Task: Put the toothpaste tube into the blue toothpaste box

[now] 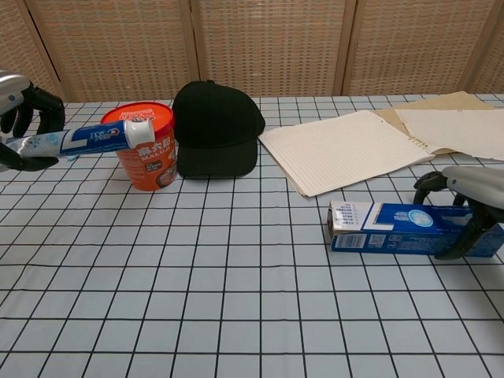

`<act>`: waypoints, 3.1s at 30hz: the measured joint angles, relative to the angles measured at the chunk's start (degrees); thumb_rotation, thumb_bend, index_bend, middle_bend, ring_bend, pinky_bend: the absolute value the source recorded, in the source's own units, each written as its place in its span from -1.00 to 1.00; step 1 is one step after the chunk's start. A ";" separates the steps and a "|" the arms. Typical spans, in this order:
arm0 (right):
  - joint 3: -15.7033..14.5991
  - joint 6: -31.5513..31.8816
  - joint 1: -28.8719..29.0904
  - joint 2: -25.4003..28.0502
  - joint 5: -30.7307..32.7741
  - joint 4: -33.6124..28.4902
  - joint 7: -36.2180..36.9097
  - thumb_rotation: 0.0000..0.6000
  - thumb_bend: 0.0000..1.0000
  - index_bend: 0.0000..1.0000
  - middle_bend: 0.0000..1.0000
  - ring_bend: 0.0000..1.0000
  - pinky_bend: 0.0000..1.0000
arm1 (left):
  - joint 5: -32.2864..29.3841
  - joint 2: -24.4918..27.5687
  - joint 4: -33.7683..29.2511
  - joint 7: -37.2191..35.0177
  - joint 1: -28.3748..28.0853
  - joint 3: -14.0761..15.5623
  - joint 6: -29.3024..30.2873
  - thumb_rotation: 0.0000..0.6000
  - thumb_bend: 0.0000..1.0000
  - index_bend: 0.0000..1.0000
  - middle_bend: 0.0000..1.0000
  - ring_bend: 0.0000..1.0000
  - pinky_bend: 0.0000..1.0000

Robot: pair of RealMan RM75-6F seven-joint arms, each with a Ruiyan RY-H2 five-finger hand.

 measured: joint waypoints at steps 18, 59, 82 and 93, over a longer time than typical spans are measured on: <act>1.22 0.23 0.65 5.09 -4.50 -10.28 7.25 1.00 -0.60 0.34 0.01 0.12 0.29 | 0.64 4.38 -4.65 0.93 -1.65 -0.76 -3.78 1.00 0.11 0.71 0.23 0.24 0.13; 9.56 -6.07 15.46 16.54 11.20 -16.81 8.82 1.00 -0.60 0.34 0.01 0.12 0.29 | -25.24 18.62 -19.13 22.74 -28.38 -9.30 -26.58 1.00 0.11 0.72 0.23 0.24 0.11; 8.29 -6.93 15.37 20.71 8.43 -19.67 16.09 1.00 -0.60 0.34 0.01 0.12 0.29 | -26.75 10.35 -16.78 28.35 -35.71 -6.87 -19.73 1.00 0.10 0.71 0.22 0.24 0.11; 9.54 -7.51 14.02 21.87 6.95 -20.18 24.01 1.00 -0.60 0.34 0.01 0.12 0.29 | -19.13 7.33 -14.13 33.45 -38.42 -6.27 -16.56 1.00 0.08 0.59 0.06 0.12 -0.02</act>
